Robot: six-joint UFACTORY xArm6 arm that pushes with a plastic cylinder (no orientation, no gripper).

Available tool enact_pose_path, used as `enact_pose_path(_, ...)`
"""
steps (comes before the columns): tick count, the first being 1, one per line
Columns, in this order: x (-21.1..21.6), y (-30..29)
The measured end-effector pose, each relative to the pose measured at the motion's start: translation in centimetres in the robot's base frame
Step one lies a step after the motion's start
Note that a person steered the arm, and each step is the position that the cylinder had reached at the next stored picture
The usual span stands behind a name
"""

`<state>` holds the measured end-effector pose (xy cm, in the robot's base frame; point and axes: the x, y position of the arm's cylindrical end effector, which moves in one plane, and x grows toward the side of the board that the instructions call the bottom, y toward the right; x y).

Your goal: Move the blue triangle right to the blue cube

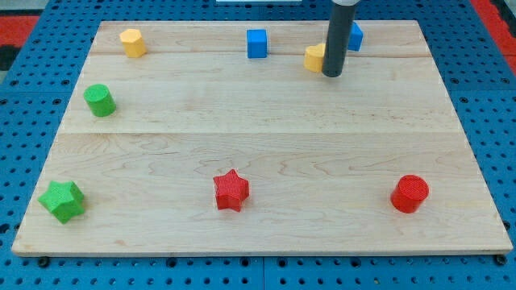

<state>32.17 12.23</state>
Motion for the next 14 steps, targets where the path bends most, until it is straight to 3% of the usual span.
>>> enact_pose_path(2, -1.4, 3.4)
enact_pose_path(5, -10.3, 10.2)
enact_pose_path(6, -11.5, 9.7)
enact_pose_path(9, -8.4, -1.5)
enact_pose_path(13, -6.5, -1.2)
enact_pose_path(14, -6.5, -6.5)
